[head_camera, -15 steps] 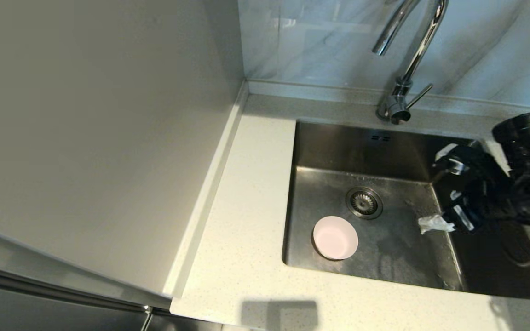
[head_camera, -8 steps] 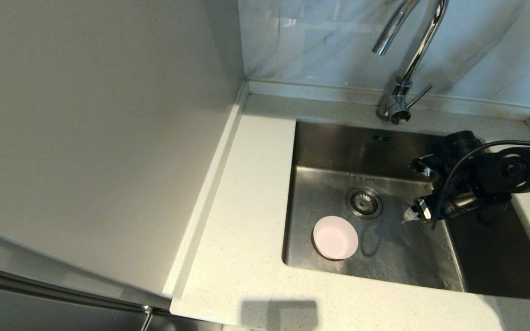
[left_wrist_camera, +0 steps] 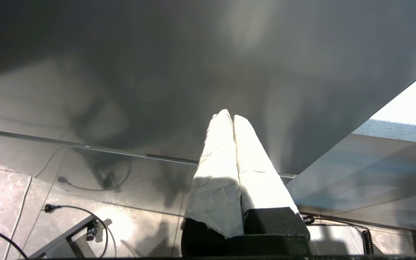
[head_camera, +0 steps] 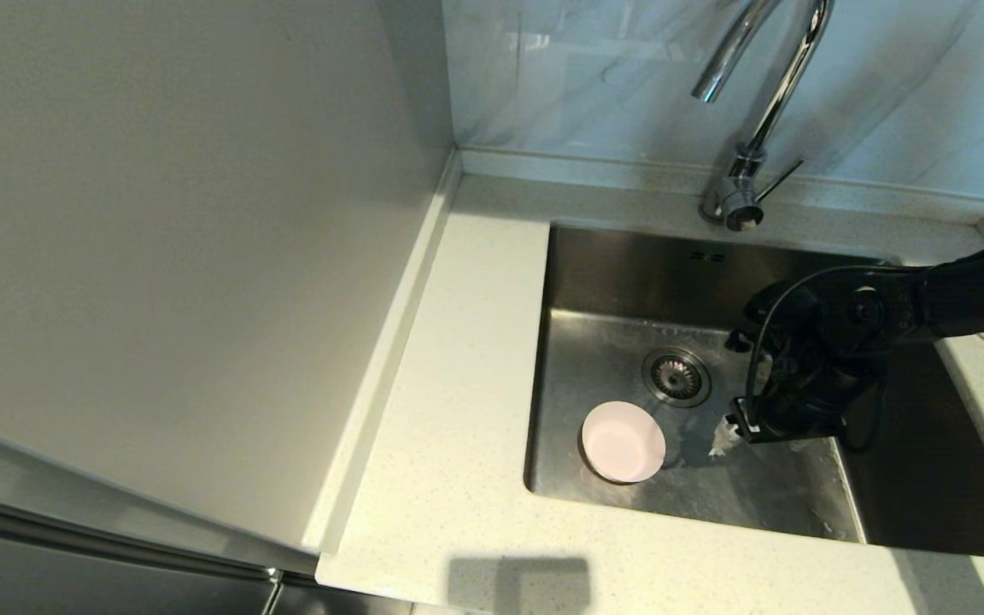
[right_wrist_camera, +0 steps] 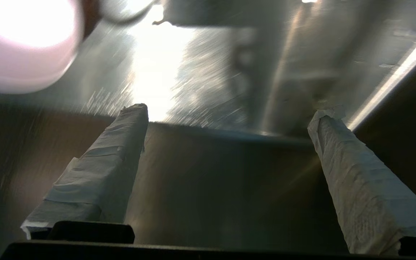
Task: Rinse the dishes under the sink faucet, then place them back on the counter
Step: Put a bowl back to the table from the sink
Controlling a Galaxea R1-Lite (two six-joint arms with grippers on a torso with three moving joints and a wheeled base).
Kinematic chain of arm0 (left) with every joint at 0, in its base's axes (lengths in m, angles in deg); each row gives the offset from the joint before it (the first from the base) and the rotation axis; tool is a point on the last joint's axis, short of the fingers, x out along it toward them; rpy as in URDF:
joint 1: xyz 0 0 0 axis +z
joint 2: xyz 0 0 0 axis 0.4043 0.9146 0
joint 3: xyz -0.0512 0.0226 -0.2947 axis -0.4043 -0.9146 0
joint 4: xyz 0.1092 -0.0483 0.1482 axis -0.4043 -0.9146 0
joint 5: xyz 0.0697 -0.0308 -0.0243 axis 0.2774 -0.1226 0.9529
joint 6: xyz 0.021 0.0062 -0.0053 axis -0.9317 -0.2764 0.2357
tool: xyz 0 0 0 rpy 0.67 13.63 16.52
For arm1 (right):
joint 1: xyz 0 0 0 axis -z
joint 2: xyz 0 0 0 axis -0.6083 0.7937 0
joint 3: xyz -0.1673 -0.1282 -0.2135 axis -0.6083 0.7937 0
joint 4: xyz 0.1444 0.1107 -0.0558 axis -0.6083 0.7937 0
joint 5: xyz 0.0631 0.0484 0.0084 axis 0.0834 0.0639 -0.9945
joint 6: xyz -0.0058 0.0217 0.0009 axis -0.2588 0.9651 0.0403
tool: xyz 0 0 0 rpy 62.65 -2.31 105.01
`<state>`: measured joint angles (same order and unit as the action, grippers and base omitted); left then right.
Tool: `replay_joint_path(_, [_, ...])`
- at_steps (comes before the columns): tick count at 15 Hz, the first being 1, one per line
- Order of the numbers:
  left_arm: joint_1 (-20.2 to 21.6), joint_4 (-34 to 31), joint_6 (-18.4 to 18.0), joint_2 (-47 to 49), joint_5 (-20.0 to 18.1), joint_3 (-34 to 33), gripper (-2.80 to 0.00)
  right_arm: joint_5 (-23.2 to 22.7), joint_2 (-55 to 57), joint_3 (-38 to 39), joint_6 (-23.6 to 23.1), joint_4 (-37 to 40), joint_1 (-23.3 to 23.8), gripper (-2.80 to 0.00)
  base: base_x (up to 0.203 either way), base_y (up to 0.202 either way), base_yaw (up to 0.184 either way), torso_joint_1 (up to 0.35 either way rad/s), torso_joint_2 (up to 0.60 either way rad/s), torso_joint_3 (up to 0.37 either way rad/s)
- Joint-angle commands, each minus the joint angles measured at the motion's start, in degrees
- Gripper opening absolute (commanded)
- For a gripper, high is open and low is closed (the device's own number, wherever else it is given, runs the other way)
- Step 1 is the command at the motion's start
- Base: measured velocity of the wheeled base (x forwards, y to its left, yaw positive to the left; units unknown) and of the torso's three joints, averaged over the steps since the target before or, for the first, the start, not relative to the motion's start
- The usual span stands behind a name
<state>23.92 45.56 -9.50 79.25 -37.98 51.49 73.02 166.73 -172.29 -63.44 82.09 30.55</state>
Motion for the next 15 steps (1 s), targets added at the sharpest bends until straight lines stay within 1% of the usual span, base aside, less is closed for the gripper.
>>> replay_joint_path(1, [0.01, 0.03, 0.06, -0.18, 0.03, 0.00, -2.80, -3.27, -1.85, 0.52, -2.52, 0.36, -2.42, 0.00, 0.000, 0.000, 0.000, 0.000, 0.00, 0.000])
replay_joint_path(3, [0.01, 0.03, 0.06, -0.26, 0.03, 0.00, -2.80, -5.13, -2.60, -0.06, -2.76, 0.26, -6.17, 0.00, 0.000, 0.000, 0.000, 0.000, 0.00, 0.000])
replay_joint_path(5, [0.01, 0.03, 0.06, -0.18, 0.03, 0.00, -2.80, -5.21, -1.27, -1.42, -2.02, -1.58, -9.11, 0.00, 0.000, 0.000, 0.000, 0.000, 0.00, 0.000])
replay_joint_path(7, [0.01, 0.03, 0.05, -0.18, 0.03, 0.00, -2.80, -4.69, 0.97, -2.67, 2.31, -6.88, -11.31, 0.00, 0.000, 0.000, 0.000, 0.000, 0.00, 0.000])
replay_joint_path(9, [0.01, 0.03, -0.02, -0.18, 0.03, 0.00, -2.80, -4.23, 2.73, -4.16, 3.43, -8.55, -11.79, 0.00, 0.000, 0.000, 0.000, 0.000, 0.00, 0.000])
replay_joint_path(12, [0.01, 0.03, 0.06, -0.18, 0.03, 0.00, -2.80, -3.99, 7.04, -8.68, 4.20, -8.84, -11.53, 0.00, 0.000, 0.000, 0.000, 0.000, 0.00, 0.000])
replay_joint_path(15, [0.01, 0.03, 0.06, -0.18, 0.03, 0.00, -2.80, -3.97, 10.72, -10.53, 4.44, -9.03, -11.06, 0.00, 0.000, 0.000, 0.000, 0.000, 0.00, 0.000])
